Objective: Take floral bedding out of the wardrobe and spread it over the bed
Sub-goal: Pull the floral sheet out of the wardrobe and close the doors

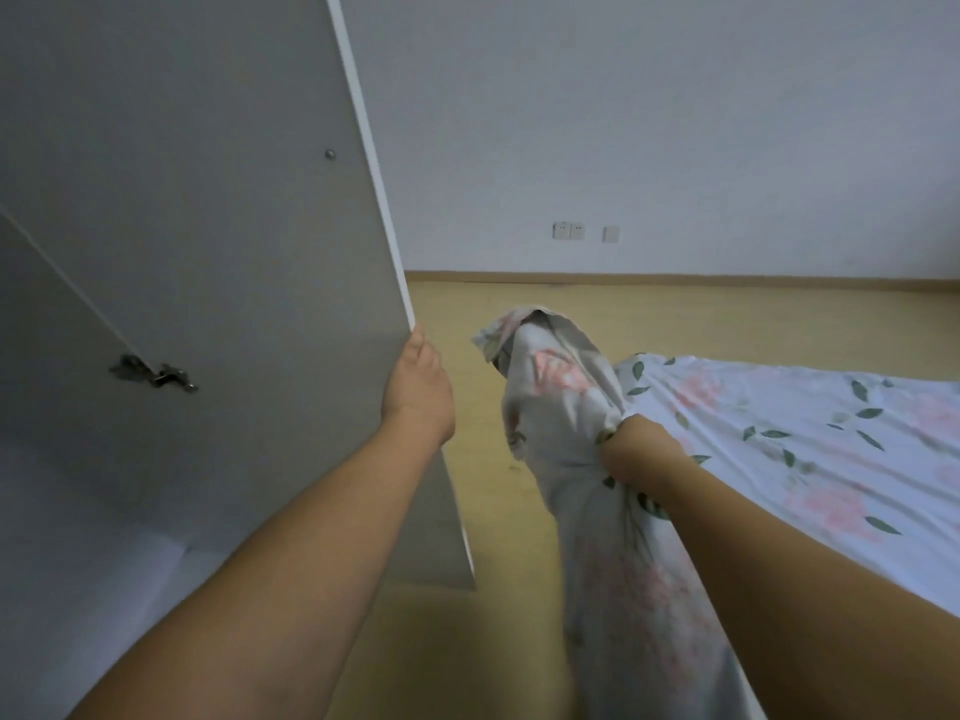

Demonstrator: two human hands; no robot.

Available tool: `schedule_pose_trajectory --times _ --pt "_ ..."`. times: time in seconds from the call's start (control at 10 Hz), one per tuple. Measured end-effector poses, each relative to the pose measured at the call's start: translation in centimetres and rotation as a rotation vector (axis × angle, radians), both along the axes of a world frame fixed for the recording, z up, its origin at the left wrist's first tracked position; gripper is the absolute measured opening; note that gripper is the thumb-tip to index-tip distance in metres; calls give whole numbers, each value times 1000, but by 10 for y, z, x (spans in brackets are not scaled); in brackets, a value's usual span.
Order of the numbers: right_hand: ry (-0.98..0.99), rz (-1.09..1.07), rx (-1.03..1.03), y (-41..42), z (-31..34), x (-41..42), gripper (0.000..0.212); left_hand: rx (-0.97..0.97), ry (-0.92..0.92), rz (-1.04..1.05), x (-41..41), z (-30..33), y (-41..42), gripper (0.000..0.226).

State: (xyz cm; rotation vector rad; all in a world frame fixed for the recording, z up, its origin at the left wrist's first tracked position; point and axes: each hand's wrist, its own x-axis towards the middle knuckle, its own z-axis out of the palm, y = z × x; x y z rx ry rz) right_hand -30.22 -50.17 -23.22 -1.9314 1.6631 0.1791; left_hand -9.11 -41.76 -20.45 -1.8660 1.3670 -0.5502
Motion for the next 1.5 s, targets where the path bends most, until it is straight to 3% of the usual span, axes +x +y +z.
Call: schedule_pose_trajectory --times 0.2,0.5,0.6,0.7,0.8,0.9,1.0,1.1,1.2,1.3,1.5 --pt "-55 36 42 16 -5 39 60 -184 81 -130 2 -16 37 47" --pt "-143 305 90 78 -5 109 22 -272 104 -285 2 -31 162 38" --pt "-181 405 91 102 -9 129 26 -258 107 -227 5 -37 201 45" --pt "-89 524 105 135 -8 157 27 -258 120 -143 9 -41 239 45" --pt "-77 605 101 161 -10 177 59 -265 122 -81 17 -47 276 45" --pt "-62 701 110 187 -16 195 54 -313 93 42 24 -55 317 52" --pt "-57 854 84 211 -23 211 46 -350 39 296 33 -50 355 61" --pt "-22 1027 138 236 -23 221 36 -253 30 563 48 -49 381 71" --pt "50 1109 191 258 -28 231 4 -200 -4 755 67 -44 381 65" --pt "111 1181 193 271 -34 239 20 -206 20 828 85 -35 387 63" --pt "208 1223 177 274 -43 249 21 -97 -8 809 109 -37 410 65"
